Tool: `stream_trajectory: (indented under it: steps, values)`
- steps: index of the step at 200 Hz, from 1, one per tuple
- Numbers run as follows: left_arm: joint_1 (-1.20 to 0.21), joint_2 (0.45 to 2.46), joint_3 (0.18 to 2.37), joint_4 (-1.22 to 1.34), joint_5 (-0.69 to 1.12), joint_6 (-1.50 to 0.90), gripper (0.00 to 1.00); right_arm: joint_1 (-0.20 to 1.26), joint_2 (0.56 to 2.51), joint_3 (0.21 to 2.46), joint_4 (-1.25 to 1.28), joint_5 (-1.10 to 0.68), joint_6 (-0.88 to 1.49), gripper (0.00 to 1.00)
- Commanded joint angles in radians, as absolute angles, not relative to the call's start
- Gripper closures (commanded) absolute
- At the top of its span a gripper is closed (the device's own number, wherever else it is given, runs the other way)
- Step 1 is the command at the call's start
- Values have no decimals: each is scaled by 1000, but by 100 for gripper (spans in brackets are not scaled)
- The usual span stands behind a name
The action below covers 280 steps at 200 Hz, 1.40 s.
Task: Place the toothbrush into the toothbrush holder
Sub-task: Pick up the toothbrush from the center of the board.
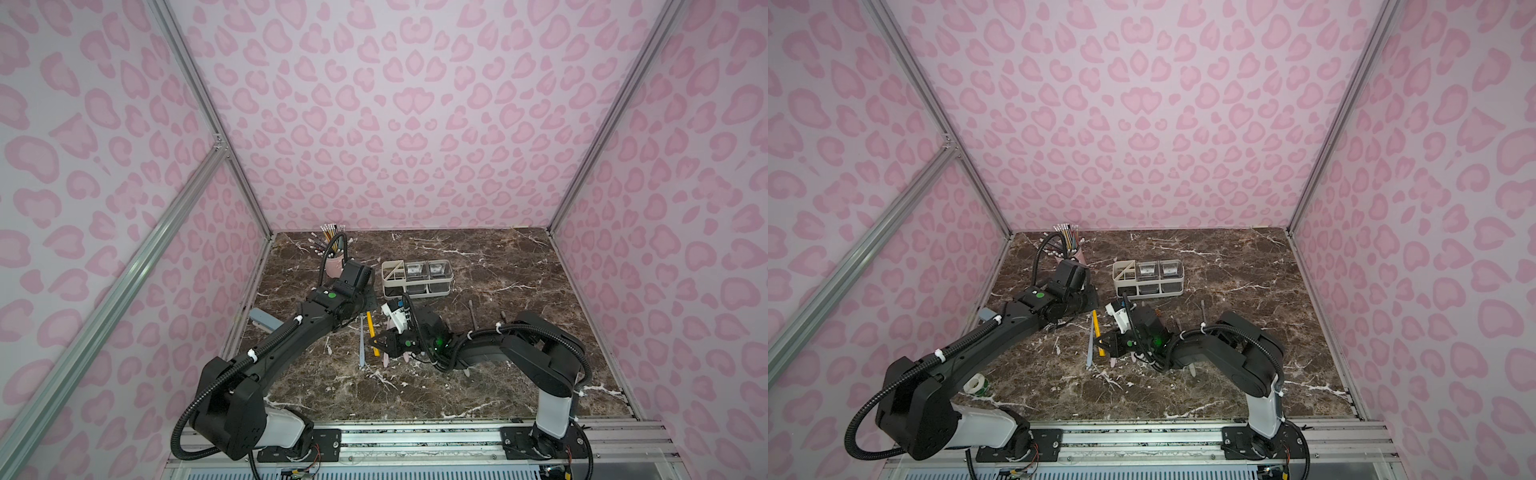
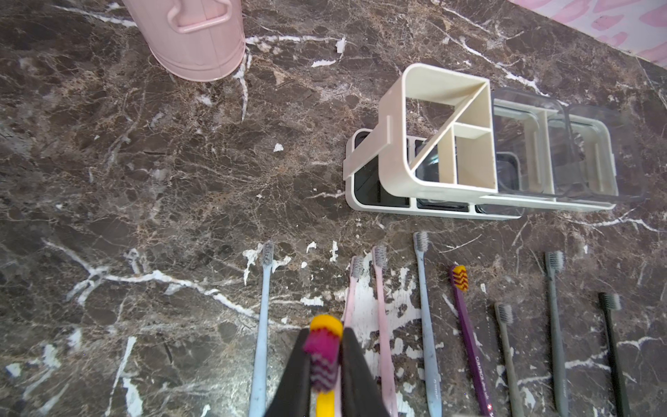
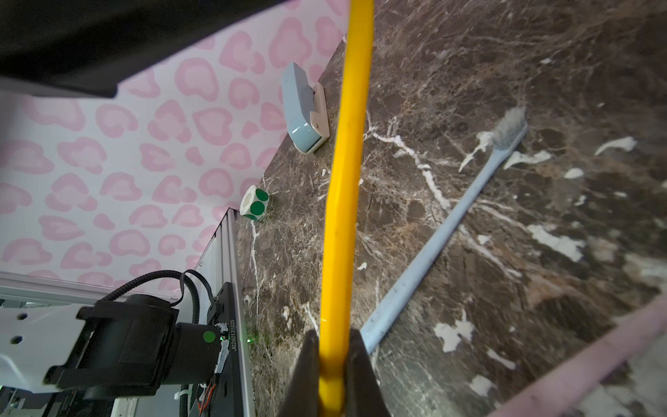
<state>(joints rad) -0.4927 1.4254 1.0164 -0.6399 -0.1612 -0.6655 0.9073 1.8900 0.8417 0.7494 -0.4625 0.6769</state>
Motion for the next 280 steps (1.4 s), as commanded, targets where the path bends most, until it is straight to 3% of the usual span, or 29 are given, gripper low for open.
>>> stream_trajectory:
  steps: [1, 34, 65, 80, 113, 204, 228, 280]
  values:
    - [-493, 1423, 1026, -599, -170, -673, 85, 912, 1884, 864, 826, -516, 627, 100]
    - [-493, 1419, 1045, -625, -179, -669, 66, 912, 1863, 862, 796, -500, 611, 100]
    - [-491, 1404, 1100, -698, -216, -642, 21, 911, 1845, 851, 773, -495, 586, 100]
    - [-489, 1409, 1142, -748, -228, -621, 12, 912, 1843, 841, 768, -495, 576, 100]
    - [-488, 1411, 1188, -825, -216, -588, 14, 912, 1838, 815, 759, -483, 551, 100]
    - [-466, 1444, 1154, -831, -73, -546, 38, 928, 1810, 809, 713, -450, 486, 100]
    - [-457, 1448, 1155, -828, -52, -545, 51, 933, 1818, 805, 720, -442, 487, 100]
    - [-430, 1428, 1116, -807, 13, -549, 57, 934, 1821, 790, 748, -434, 493, 100]
